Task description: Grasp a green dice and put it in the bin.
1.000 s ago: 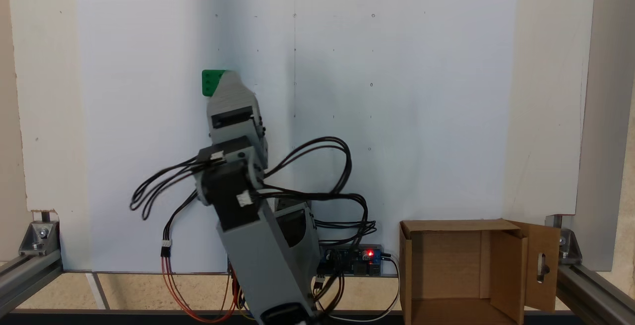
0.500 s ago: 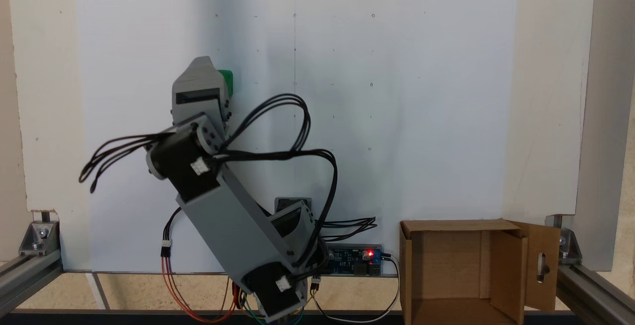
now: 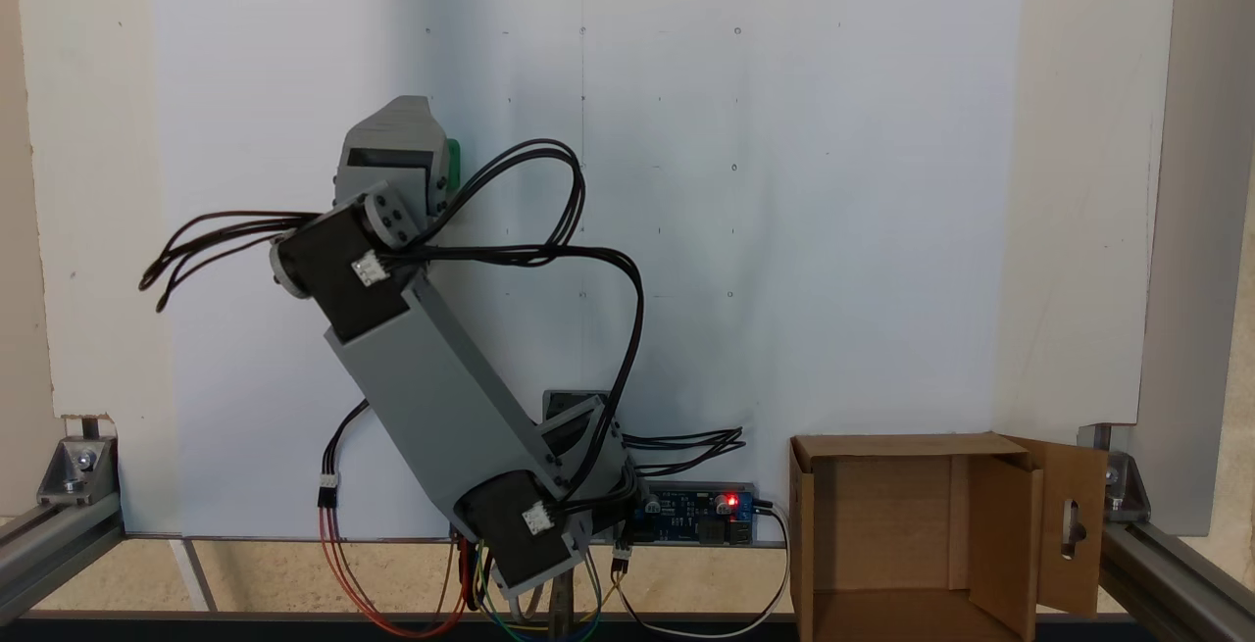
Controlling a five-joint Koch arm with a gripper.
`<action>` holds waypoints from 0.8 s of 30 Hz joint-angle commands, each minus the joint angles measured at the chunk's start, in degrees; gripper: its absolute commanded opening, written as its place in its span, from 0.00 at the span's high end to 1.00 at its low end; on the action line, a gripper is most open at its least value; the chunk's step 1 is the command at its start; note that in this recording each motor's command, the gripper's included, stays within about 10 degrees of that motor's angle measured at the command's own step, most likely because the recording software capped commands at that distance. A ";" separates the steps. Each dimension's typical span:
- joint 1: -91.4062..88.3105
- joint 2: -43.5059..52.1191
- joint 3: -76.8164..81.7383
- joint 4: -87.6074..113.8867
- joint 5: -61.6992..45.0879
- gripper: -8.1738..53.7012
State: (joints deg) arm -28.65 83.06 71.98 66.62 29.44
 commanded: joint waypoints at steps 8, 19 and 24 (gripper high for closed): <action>-2.20 -0.09 0.18 0.26 3.87 0.16; -2.99 -2.46 7.21 -7.73 3.96 0.16; -3.52 -4.04 9.05 -11.25 3.96 0.16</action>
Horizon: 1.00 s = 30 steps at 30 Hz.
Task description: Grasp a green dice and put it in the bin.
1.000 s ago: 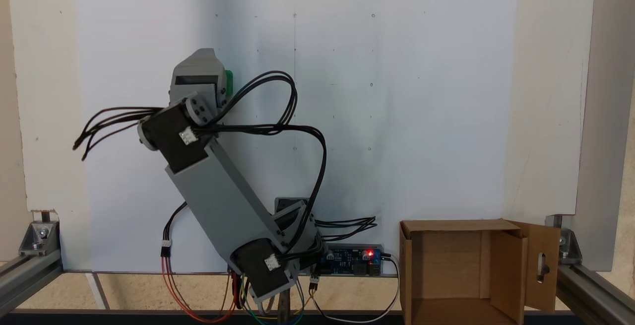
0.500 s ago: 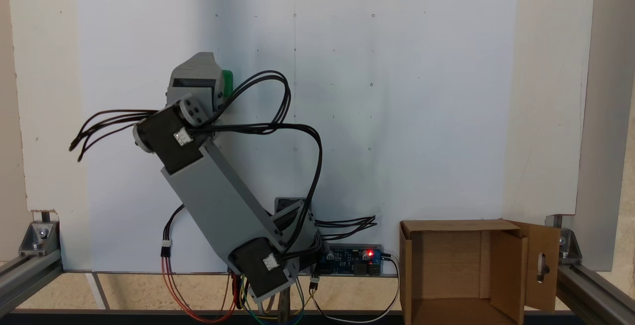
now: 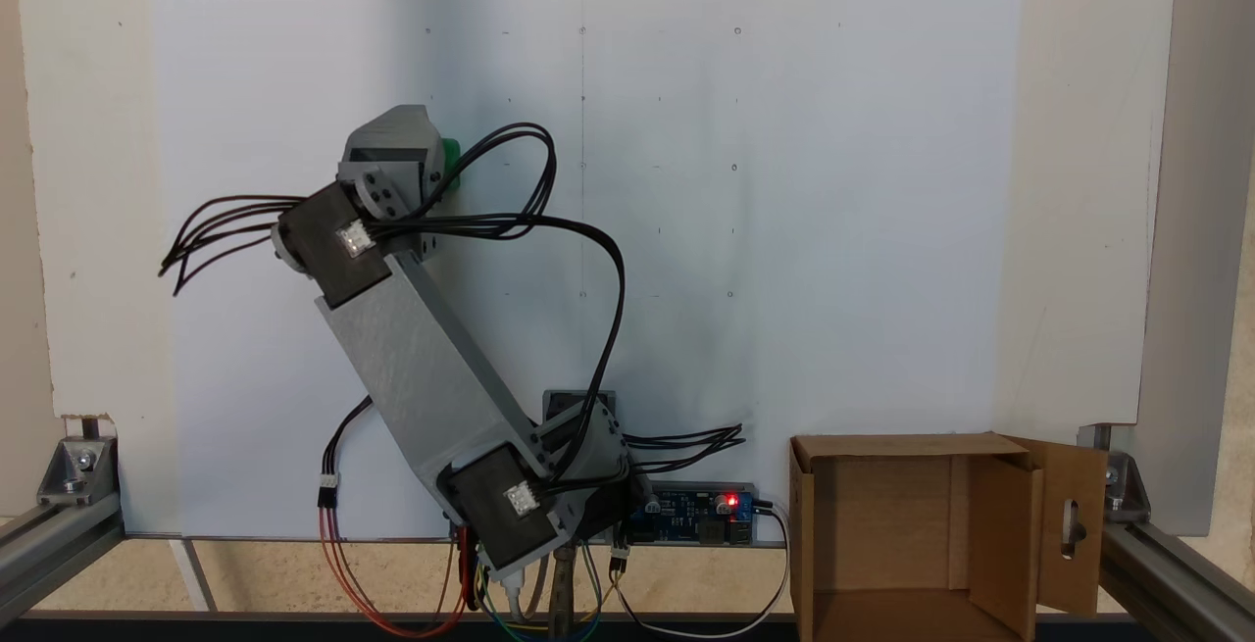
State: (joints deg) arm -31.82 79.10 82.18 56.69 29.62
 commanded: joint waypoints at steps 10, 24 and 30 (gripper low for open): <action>-1.49 -5.01 3.52 -9.67 3.78 0.16; 0.18 -6.94 6.06 -12.30 3.96 0.17; 0.79 -6.94 7.21 -12.30 6.50 0.17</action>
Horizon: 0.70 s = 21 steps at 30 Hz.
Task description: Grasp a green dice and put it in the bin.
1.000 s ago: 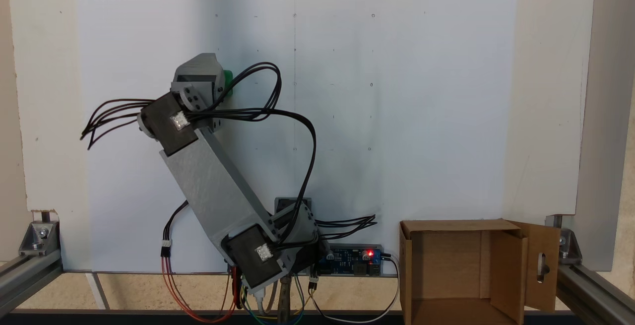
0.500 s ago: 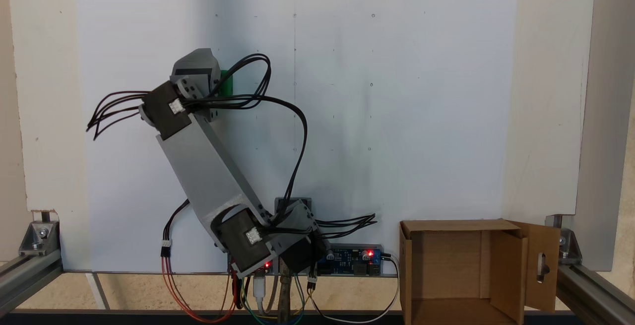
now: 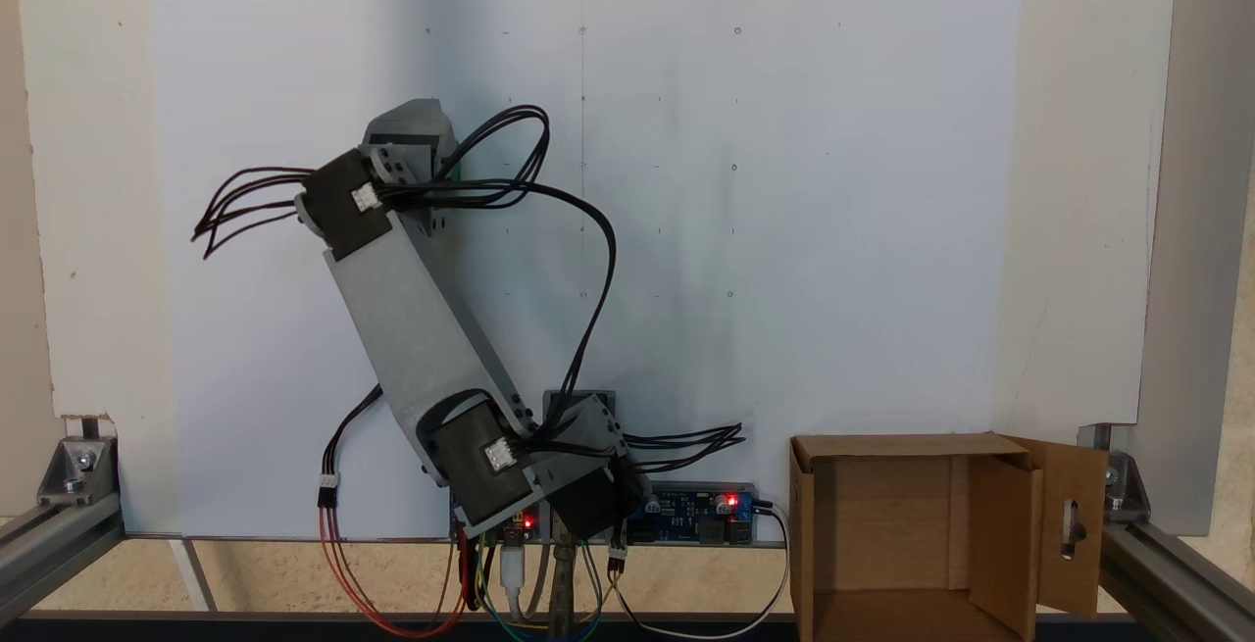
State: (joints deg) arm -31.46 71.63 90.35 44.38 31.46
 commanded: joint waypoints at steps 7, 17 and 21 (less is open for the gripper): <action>-0.26 0.35 -0.62 -0.09 6.68 0.17; -1.14 -3.25 -0.62 -2.72 6.86 0.17; -1.14 -3.52 -0.62 -3.25 6.77 0.18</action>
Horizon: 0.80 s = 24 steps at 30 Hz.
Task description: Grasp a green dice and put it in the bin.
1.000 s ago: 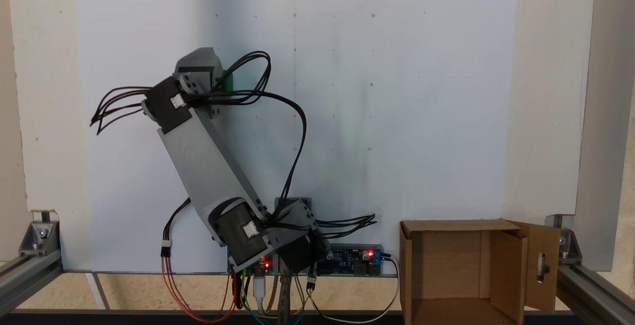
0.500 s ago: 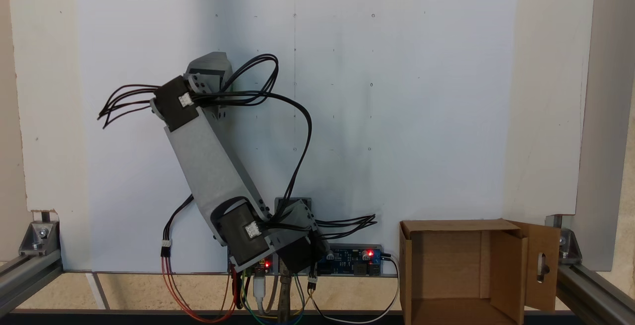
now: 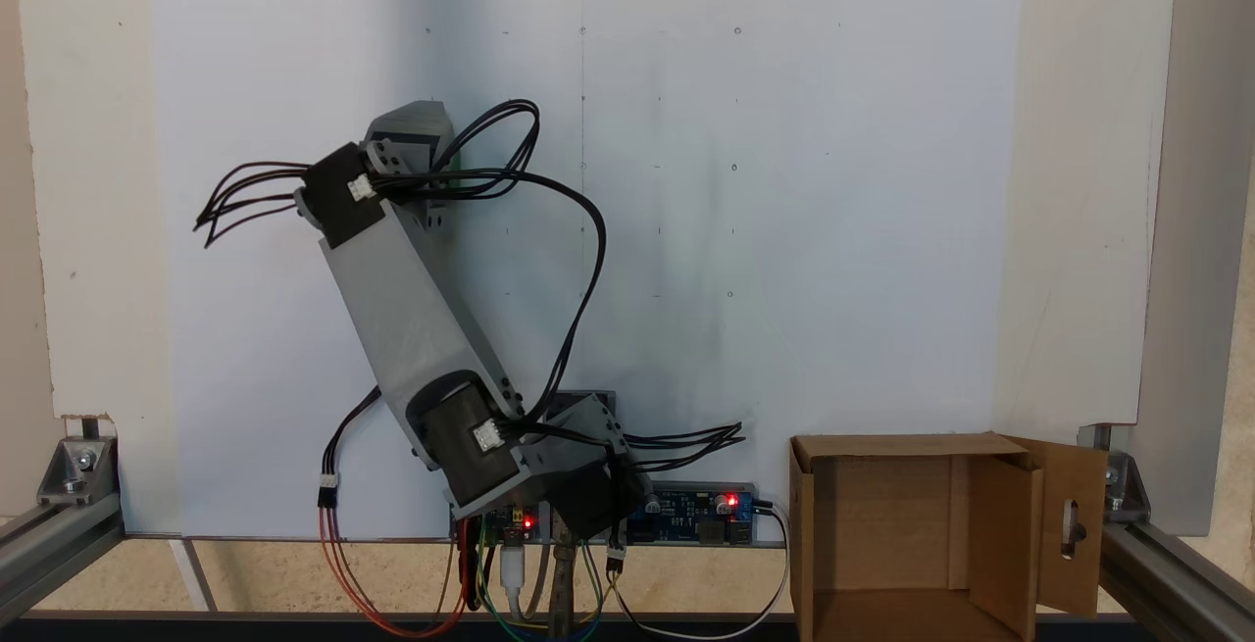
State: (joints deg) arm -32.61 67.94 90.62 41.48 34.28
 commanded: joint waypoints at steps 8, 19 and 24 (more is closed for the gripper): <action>0.53 0.09 -0.88 -1.58 3.96 0.23; 0.88 -0.35 -0.88 -2.55 3.96 0.31; 1.05 -0.44 -0.88 -3.16 3.96 0.33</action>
State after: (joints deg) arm -31.64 67.24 90.70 38.50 34.45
